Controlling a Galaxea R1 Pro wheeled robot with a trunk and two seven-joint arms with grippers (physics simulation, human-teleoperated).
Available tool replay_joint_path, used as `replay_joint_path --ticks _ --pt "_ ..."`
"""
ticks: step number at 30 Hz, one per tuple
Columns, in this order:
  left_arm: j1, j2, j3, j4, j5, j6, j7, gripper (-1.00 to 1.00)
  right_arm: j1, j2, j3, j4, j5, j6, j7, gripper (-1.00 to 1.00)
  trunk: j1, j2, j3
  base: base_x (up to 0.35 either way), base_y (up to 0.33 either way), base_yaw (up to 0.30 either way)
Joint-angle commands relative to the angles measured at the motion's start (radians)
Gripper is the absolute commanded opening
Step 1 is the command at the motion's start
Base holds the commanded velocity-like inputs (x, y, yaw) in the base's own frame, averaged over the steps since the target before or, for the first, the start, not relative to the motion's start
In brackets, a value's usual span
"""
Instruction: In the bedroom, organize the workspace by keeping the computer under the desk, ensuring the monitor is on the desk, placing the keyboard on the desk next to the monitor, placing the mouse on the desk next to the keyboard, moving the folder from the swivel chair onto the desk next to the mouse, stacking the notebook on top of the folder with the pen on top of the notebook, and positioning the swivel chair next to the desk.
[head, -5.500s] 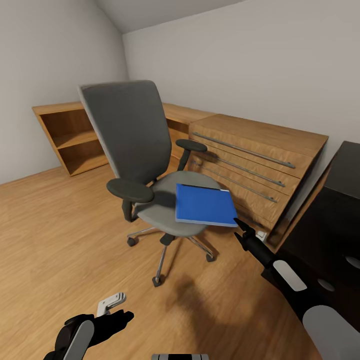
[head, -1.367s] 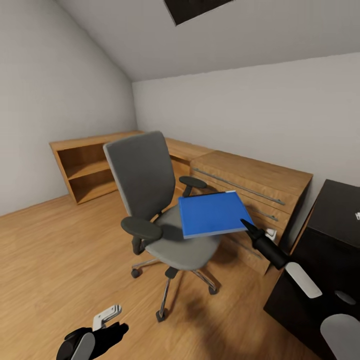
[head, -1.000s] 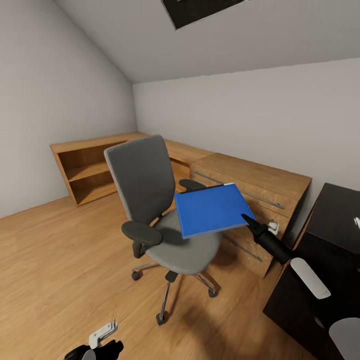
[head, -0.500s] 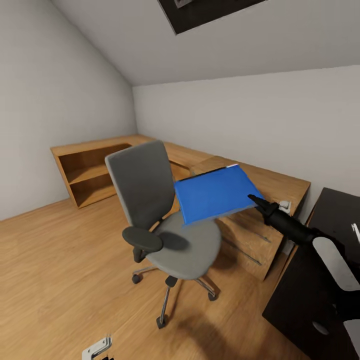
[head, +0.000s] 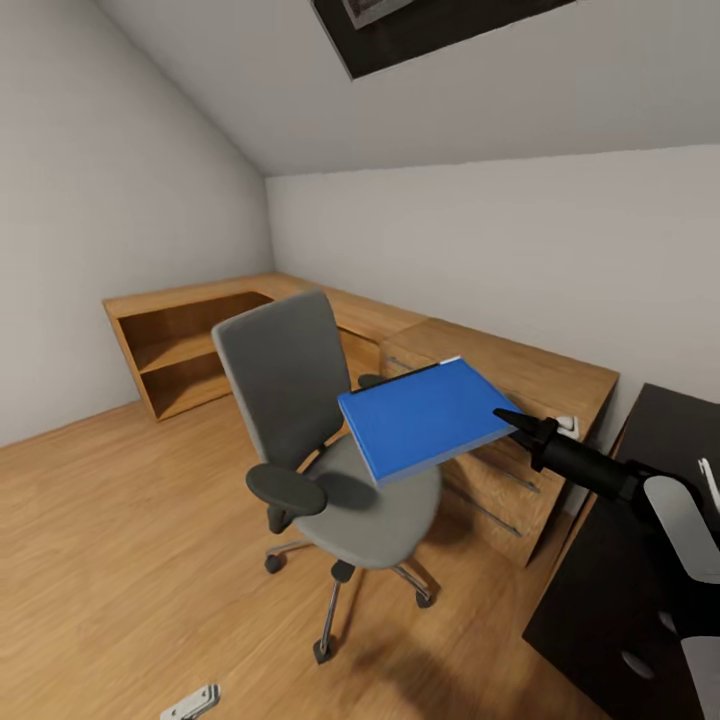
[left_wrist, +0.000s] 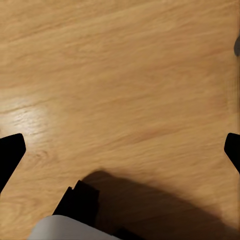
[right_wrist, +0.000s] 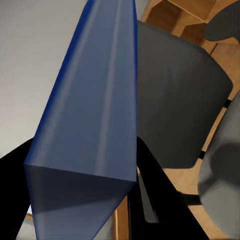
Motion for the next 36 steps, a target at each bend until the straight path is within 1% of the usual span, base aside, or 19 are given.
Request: replay_joint_path --ticks 1,4,14,15,17,21,23,24,26,28,29,30,31,33,35,36 --pt "0.0 0.001 -0.003 0.001 0.009 -0.002 0.008 1.0 -0.001 0.0 -0.002 0.002 0.011 0.005 0.01 -1.0 -0.004 0.007 0.002 0.0 0.0 0.0" --pt "0.0 0.001 -0.004 0.009 0.008 -0.015 0.008 1.0 0.0 0.0 -0.003 0.006 0.012 0.008 0.01 -1.0 -0.016 0.028 0.012 0.0 0.0 0.0" --pt "0.0 0.001 -0.002 0.012 0.006 -0.022 0.008 1.0 0.0 0.0 -0.003 0.022 0.012 0.008 0.01 -1.0 -0.054 0.098 0.043 0.0 0.0 0.0" --pt "0.0 0.001 -0.002 0.012 0.006 -0.022 0.008 1.0 0.023 -0.001 -0.004 0.025 0.01 0.002 0.013 -1.0 -0.058 0.105 0.046 0.0 0.0 0.0" --pt "0.0 0.001 -0.001 0.012 0.006 -0.022 0.008 1.0 0.026 -0.001 -0.008 0.025 0.01 0.002 0.014 -1.0 -0.065 0.119 0.052 0.0 0.0 -0.026" --pt "0.0 0.002 0.001 0.018 0.007 -0.026 0.008 1.0 0.027 0.0 -0.015 0.026 0.013 -0.001 0.014 -1.0 -0.081 0.147 0.066 0.0 0.0 -0.215" --pt "0.0 0.004 0.001 0.039 0.006 -0.027 0.008 1.0 0.027 0.0 -0.015 0.026 0.014 -0.001 0.014 -1.0 -0.088 0.161 0.073 0.0 0.0 -0.246" --pt "0.0 0.005 0.001 0.067 0.005 -0.033 0.008 1.0 0.027 0.0 -0.015 0.026 0.015 -0.002 0.014 -1.0 -0.092 0.168 0.076 0.0 0.0 -0.253" --pt "0.0 0.005 0.0 0.102 0.004 -0.065 0.008 1.0 0.027 0.0 -0.015 0.026 0.015 -0.002 0.014 -1.0 -0.1 0.182 0.083 0.0 0.0 -0.255" --pt "0.0 0.004 -0.001 0.161 0.0 -0.143 0.008 1.0 0.027 -0.001 -0.015 0.026 0.015 -0.002 0.014 -1.0 -0.108 0.196 0.09 0.0 0.0 -0.256" --pt "0.0 0.004 -0.002 0.176 -0.003 -0.163 0.008 1.0 0.027 -0.001 -0.015 0.026 0.015 -0.002 0.014 -1.0 -0.111 0.203 0.094 -0.007 0.0 -0.256" --pt "0.0 0.003 -0.011 0.224 -0.018 -0.218 0.008 1.0 0.027 -0.001 -0.015 0.025 0.015 -0.002 0.014 -1.0 -0.115 0.21 0.097 -0.132 0.0 -0.257" --pt "0.0 0.003 -0.016 0.24 -0.024 -0.234 0.008 1.0 0.027 -0.001 -0.015 0.025 0.015 -0.002 0.014 -1.0 -0.119 0.217 0.101 -0.174 0.0 -0.257" --pt "0.0 0.002 -0.032 0.297 -0.041 -0.303 0.009 1.0 0.027 -0.001 -0.015 0.025 0.015 -0.002 0.014 -1.0 -0.127 0.231 0.108 -0.253 0.0 -0.257" --pt "0.0 0.002 -0.039 0.346 -0.048 -0.378 0.009 1.0 0.027 -0.001 -0.015 0.025 0.015 -0.002 0.014 -1.0 -0.134 0.245 0.115 -0.305 0.0 -0.257" --pt "0.0 0.002 -0.042 0.368 -0.049 -0.403 0.009 1.0 0.027 0.0 -0.015 0.025 0.015 -0.002 0.014 -1.0 -0.138 0.252 0.118 -0.323 0.0 -0.257"
